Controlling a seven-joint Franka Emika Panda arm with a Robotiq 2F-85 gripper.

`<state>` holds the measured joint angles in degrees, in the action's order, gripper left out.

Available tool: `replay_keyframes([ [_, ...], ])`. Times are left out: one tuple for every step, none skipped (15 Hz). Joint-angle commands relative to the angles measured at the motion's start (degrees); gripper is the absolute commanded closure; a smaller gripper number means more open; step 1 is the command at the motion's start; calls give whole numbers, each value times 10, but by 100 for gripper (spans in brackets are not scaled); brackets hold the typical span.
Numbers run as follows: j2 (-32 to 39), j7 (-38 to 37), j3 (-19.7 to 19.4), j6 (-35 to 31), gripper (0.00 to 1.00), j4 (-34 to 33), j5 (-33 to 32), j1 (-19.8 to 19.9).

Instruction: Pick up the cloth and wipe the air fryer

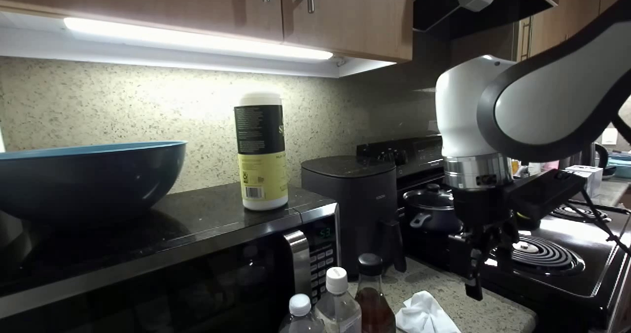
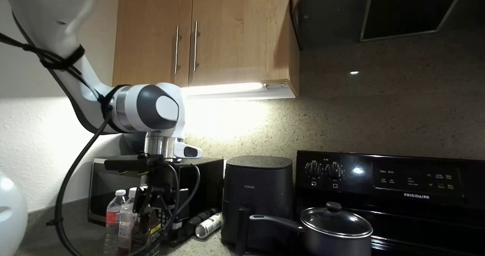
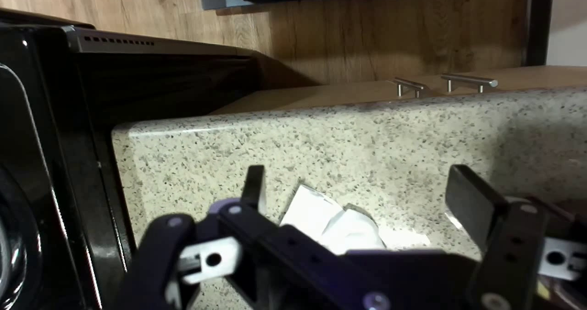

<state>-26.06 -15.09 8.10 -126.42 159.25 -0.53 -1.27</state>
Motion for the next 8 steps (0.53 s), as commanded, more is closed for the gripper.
replay_keyframes([
  [89, 13, -18, -29, 0, -24, -40, 26],
  [90, 4, -16, -25, 0, -24, -54, 27],
  [76, 8, -15, -16, 0, -20, -60, 19],
  [74, 0, -22, -16, 0, -16, -45, 17],
  [81, 0, -21, -16, 0, -19, -49, 16],
  [82, 0, -21, -16, 0, -21, -50, 16],
  [82, 0, -20, -16, 0, -21, -50, 15],
  [82, 0, -20, -16, 0, -22, -50, 15],
])
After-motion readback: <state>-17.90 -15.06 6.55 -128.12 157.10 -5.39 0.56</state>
